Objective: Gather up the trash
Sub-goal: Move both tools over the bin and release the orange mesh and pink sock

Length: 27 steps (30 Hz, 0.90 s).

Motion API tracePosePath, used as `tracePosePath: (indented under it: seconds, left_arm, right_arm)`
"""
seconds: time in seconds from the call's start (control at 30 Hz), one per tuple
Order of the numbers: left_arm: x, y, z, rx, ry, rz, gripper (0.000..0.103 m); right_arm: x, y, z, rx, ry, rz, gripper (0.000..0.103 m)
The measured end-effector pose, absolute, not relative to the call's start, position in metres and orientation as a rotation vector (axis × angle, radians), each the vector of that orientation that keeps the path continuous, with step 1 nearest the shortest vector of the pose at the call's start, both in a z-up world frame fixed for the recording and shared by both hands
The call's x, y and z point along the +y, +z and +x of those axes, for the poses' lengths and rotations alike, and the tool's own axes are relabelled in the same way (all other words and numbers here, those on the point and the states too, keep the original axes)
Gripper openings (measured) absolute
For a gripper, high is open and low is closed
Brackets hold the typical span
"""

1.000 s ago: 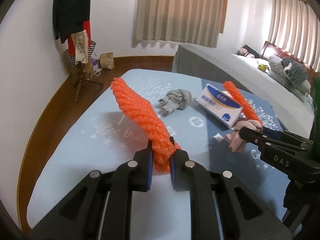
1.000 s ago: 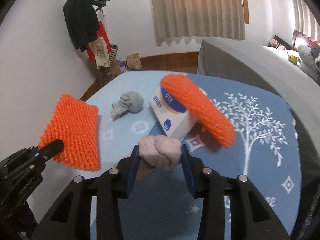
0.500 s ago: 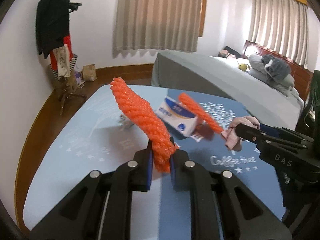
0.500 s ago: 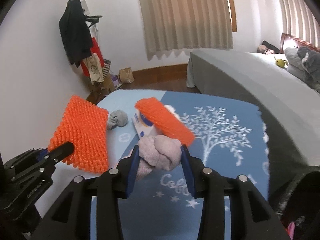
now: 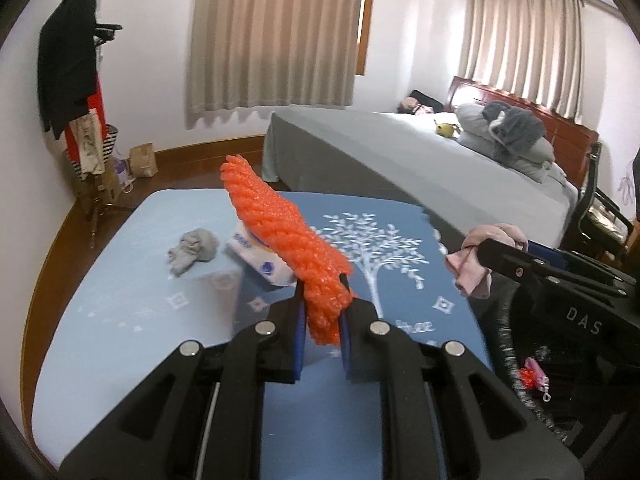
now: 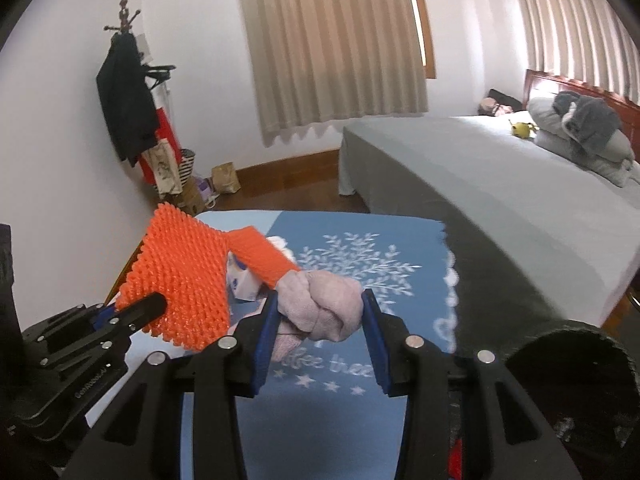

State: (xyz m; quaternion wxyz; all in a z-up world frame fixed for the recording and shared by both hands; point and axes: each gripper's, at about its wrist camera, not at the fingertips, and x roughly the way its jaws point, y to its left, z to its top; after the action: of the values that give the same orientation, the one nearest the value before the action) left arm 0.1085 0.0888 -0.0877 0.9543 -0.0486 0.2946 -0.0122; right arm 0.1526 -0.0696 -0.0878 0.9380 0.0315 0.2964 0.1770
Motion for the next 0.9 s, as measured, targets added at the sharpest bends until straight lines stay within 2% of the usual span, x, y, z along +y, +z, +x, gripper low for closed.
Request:
tracePosePath:
  seconds: [0.9]
  left_arm:
    - [-0.051,-0.058,0.091,0.565,-0.295,-0.026,0.013]
  right_arm:
    - [-0.214,-0.062,0.081,0.558,0.106,0.106,0.041]
